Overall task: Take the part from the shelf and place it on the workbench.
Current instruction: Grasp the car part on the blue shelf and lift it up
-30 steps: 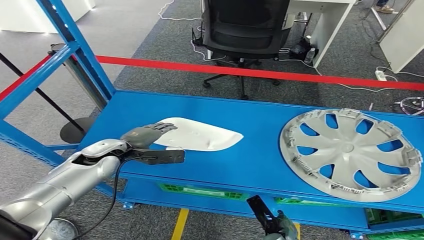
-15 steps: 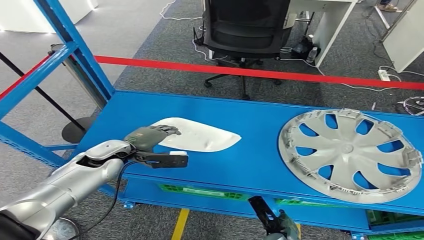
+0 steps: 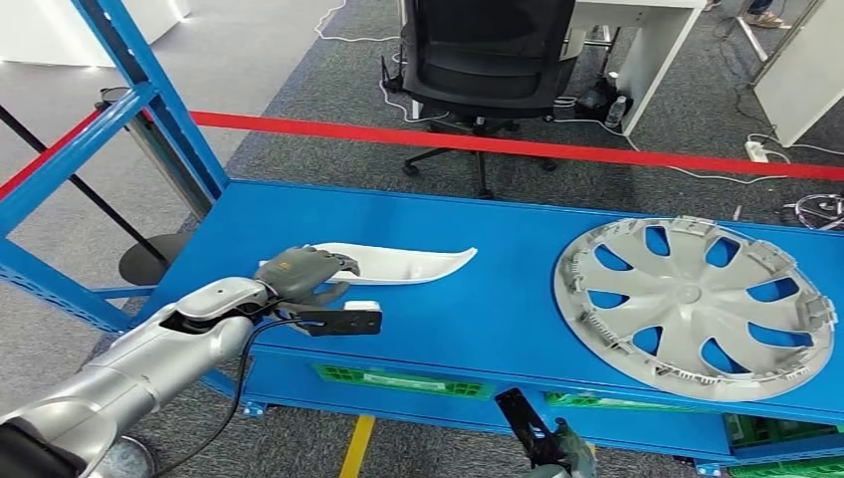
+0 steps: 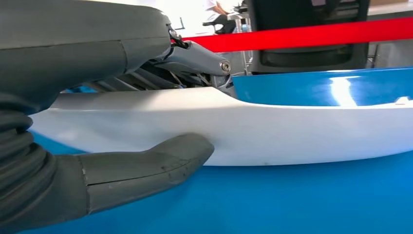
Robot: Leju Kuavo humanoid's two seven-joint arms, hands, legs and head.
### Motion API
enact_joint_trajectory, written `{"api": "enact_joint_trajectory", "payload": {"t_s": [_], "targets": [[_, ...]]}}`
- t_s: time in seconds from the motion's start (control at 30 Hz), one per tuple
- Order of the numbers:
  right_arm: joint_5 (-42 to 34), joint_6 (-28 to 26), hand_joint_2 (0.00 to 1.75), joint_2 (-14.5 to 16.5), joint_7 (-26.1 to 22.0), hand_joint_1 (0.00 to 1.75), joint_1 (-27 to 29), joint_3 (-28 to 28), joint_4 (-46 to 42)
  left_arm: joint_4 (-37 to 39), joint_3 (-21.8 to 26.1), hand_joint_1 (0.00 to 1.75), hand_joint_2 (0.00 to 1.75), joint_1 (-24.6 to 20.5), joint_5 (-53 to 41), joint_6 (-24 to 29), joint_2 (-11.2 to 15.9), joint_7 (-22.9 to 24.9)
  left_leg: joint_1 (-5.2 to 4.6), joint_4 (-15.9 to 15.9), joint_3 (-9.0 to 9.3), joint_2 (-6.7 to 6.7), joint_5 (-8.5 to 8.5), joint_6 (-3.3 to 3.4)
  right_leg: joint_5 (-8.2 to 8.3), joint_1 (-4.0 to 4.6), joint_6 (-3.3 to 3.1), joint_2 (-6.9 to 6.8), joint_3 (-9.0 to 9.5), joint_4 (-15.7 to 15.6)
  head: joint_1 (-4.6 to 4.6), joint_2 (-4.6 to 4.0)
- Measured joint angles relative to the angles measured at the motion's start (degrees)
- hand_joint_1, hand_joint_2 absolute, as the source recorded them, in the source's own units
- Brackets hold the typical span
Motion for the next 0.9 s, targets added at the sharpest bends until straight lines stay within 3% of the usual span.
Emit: {"api": "enact_joint_trajectory", "payload": {"t_s": [0.07,0.1,0.2,0.23,0.27,0.3,0.37,0.43,0.53,0.6,0.73,0.77,0.8,0.9], "targets": [[0.0,0.0,0.00,0.0,-0.1,0.00,0.0,-0.1,0.0,0.0,0.1,1.75,1.75,0.0,0.0,0.4,-0.1,-0.2,0.14,-0.4,0.19,0.02,0.27,0.71,-0.40,-0.13,0.64,-0.07,-0.18,0.3,0.06,0.00],[0.0,0.0,0.00,0.0,-0.1,0.00,0.0,-0.1,0.0,0.0,0.1,1.75,1.75,-0.1,0.0,0.7,-0.2,-0.3,0.27,-0.6,0.30,0.03,0.41,1.04,-1.42,-0.14,0.89,-0.15,-0.88,1.8,0.16,0.00],[0.1,0.0,0.00,0.0,-0.2,0.00,0.1,-0.4,0.0,0.0,0.1,1.75,1.75,0.3,-0.2,1.6,-0.2,-0.3,0.31,-0.7,0.36,0.03,0.46,1.41,-6.45,-0.16,1.36,-0.36,-5.74,12.4,0.39,0.00],[0.0,0.0,0.00,0.0,-0.2,0.00,0.1,-0.4,0.0,0.0,0.1,1.75,1.75,0.6,-0.4,1.8,-0.1,-0.3,0.29,-0.7,0.37,0.02,0.45,1.42,-7.19,-0.17,1.44,-0.36,-7.01,15.1,0.38,0.00],[0.0,0.0,0.00,0.0,-0.3,0.00,0.2,-0.5,0.0,0.1,0.1,1.75,1.75,0.7,-0.5,2.1,-0.1,-0.2,0.30,-0.7,0.38,0.00,0.45,1.42,-6.84,-0.18,1.49,-0.38,-7.35,15.7,0.39,0.00],[0.0,-0.1,0.00,0.0,-0.3,0.00,0.2,-0.6,0.0,0.1,0.1,1.75,1.75,0.8,-0.6,2.3,0.0,-0.1,0.33,-0.6,0.40,-0.04,0.44,1.38,-5.48,-0.21,1.53,-0.39,-6.52,13.9,0.38,0.00],[0.1,-0.1,0.00,0.0,-0.4,0.00,0.1,-0.7,0.0,0.1,0.2,1.75,1.75,0.9,-0.8,2.5,0.0,0.2,0.35,-0.5,0.46,-0.17,0.33,1.03,-2.03,-0.32,1.63,-0.47,-2.66,6.4,0.42,0.00],[0.1,-0.1,0.00,0.0,-0.5,0.00,0.0,-0.8,0.0,0.1,0.2,1.75,1.75,0.8,-1.0,2.5,0.2,0.4,0.14,-0.3,0.36,-0.29,0.22,0.39,-0.57,-0.39,1.12,-0.32,0.15,1.0,0.32,0.00],[0.1,-0.1,0.00,0.0,-0.6,0.00,0.1,-1.1,0.0,0.1,0.2,1.75,1.75,0.8,-1.0,2.8,0.4,0.4,0.13,-0.5,0.32,-0.32,0.42,-0.53,-0.48,-0.22,-0.28,-0.13,0.47,0.2,0.21,0.00],[0.1,-0.1,0.00,0.0,-0.7,0.00,0.1,-1.2,0.0,0.2,0.4,1.75,1.75,0.8,-0.7,3.2,0.4,0.4,0.25,1.0,-0.36,-0.17,-0.83,-1.06,-0.29,-0.29,-1.00,-0.16,0.49,0.1,0.07,0.00],[0.2,-0.1,0.00,0.0,-0.7,0.00,0.1,-1.4,0.0,0.2,1.0,1.75,1.75,1.3,0.0,3.7,0.6,0.4,0.27,14.3,-6.73,0.00,-7.01,-1.54,-0.21,-0.32,-1.51,-0.30,0.36,0.0,-0.14,0.00],[0.2,-0.1,0.00,0.0,-0.7,0.00,0.1,-1.5,0.0,0.2,1.0,1.75,1.75,1.4,0.0,3.8,0.6,0.4,0.27,15.8,-7.54,0.01,-7.04,-1.50,-0.21,-0.31,-1.52,-0.30,0.34,0.0,-0.16,0.00],[0.2,-0.1,0.00,0.0,-0.7,0.00,0.1,-1.5,0.0,0.2,1.1,1.75,1.75,1.5,0.0,4.0,0.7,0.3,0.27,15.0,-7.23,0.01,-5.96,-1.39,-0.20,-0.30,-1.52,-0.28,0.37,0.0,-0.15,0.00],[0.2,-0.1,0.00,0.0,-0.8,0.00,0.1,-1.6,0.0,0.2,1.6,1.75,1.75,1.4,0.1,4.4,0.7,0.3,0.24,4.5,-1.94,0.01,-0.72,-0.82,-0.29,-0.19,-1.19,-0.17,0.46,0.2,-0.15,0.00]]}}
